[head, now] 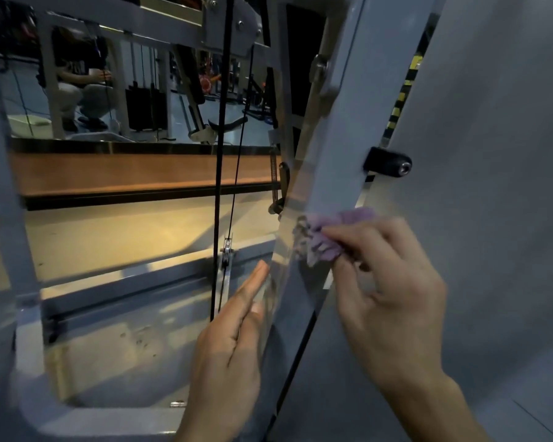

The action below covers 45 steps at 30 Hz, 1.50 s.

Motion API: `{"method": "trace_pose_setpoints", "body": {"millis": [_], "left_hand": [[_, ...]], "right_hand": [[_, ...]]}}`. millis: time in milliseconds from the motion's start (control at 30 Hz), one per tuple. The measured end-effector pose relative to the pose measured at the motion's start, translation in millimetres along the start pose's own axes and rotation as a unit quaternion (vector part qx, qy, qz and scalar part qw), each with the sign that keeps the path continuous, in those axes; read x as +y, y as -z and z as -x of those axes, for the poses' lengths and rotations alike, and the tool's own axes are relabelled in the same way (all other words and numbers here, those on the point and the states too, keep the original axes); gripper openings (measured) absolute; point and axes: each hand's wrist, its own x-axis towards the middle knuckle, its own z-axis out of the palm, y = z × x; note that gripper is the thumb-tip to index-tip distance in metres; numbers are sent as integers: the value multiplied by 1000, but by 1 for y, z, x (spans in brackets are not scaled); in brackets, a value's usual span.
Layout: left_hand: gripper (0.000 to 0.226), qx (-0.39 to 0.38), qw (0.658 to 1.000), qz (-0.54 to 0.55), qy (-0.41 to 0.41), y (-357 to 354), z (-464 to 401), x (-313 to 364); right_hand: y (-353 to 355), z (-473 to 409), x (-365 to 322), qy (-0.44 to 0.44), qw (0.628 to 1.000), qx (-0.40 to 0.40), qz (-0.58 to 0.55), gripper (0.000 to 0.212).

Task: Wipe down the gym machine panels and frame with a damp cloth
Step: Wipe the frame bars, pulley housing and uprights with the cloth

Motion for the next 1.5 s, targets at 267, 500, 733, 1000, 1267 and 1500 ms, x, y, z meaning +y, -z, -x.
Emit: {"method": "trace_pose_setpoints", "body": {"millis": [267, 500, 733, 1000, 1267, 1500], "left_hand": [[41, -25, 1000, 9, 8, -5, 1, -15], [43, -12, 1000, -15, 5, -5, 6, -28], [47, 5, 1000, 22, 5, -8, -2, -25], [49, 35, 998, 43, 9, -1, -2, -17], [62, 14, 999, 27, 18, -1, -1, -11], [71, 42, 997, 53, 33, -13, -1, -3]], "right_hand": [[-25, 41, -4, -8, 995, -77, 66, 22], [-17, 2, -11, 34, 995, -18, 94, 22], [-38, 49, -12, 13, 979, -155, 133, 34], [-27, 18, -11, 22, 991, -59, 116, 26], [-32, 62, 1, 70, 970, -183, 145, 33], [-24, 30, 1, 21, 995, -33, 96, 30]]}}
